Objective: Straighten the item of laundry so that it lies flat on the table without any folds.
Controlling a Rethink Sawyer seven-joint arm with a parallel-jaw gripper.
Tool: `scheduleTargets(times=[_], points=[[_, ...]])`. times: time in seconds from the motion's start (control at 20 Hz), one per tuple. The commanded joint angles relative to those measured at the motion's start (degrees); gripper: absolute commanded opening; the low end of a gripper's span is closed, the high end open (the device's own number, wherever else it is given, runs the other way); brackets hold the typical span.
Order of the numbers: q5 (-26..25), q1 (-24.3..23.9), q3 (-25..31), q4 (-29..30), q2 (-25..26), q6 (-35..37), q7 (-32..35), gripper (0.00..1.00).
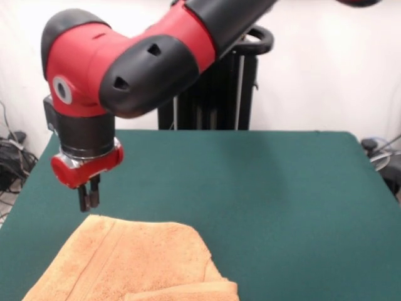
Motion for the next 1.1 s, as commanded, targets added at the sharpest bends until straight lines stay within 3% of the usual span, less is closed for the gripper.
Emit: scheduleTargets(times=[0.05, 0.6, 1.1], points=[[7.10, -2.20, 12.47, -0.19, -2.10, 5.96, -10.33, 0.00], [11.63, -4.28, 18.18, 0.81, -6.71, 6.47, -15.75, 0.00], [10.33, -3.83, 18.34, -0.98, -4.88, 7.07, -11.99, 0.00]])
